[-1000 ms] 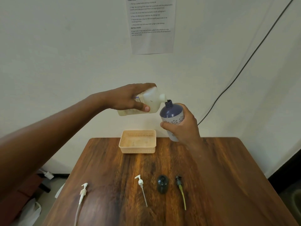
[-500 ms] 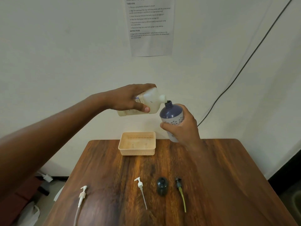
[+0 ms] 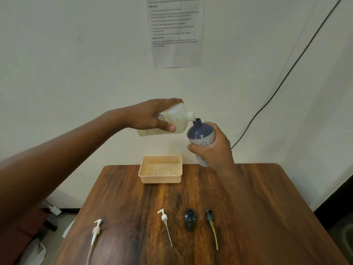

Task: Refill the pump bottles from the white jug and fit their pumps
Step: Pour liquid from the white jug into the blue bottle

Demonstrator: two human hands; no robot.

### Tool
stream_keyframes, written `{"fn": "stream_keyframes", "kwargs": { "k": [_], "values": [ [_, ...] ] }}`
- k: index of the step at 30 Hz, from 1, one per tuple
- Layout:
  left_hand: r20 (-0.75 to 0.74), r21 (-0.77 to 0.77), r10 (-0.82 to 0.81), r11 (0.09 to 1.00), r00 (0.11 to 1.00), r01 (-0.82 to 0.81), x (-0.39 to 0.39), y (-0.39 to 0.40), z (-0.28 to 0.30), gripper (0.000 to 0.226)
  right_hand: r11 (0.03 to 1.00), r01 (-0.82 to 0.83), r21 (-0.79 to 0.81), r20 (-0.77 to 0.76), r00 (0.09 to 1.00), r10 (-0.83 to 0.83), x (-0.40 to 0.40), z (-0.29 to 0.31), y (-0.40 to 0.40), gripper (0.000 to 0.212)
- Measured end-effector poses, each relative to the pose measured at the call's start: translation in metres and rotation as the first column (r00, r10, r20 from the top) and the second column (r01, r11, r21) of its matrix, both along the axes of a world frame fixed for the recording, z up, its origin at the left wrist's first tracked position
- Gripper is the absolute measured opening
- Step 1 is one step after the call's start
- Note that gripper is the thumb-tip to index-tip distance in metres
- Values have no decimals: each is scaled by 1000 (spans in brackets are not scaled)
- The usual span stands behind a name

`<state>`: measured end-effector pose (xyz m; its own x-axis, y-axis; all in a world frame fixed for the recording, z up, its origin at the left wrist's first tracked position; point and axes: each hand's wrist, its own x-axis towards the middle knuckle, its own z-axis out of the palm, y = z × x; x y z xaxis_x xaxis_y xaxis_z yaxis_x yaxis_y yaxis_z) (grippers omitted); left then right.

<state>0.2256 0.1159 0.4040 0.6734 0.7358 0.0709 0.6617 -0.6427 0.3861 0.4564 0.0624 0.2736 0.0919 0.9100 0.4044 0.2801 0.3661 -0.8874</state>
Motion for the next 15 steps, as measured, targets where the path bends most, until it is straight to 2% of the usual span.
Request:
{"fn": "stream_keyframes", "kwargs": {
  "k": [15],
  "values": [
    [-26,4,-15,1000,1000,15,0,1,3,77,1000,4,1,-7,1000,-4,-2,1,-1,69]
  ]
}}
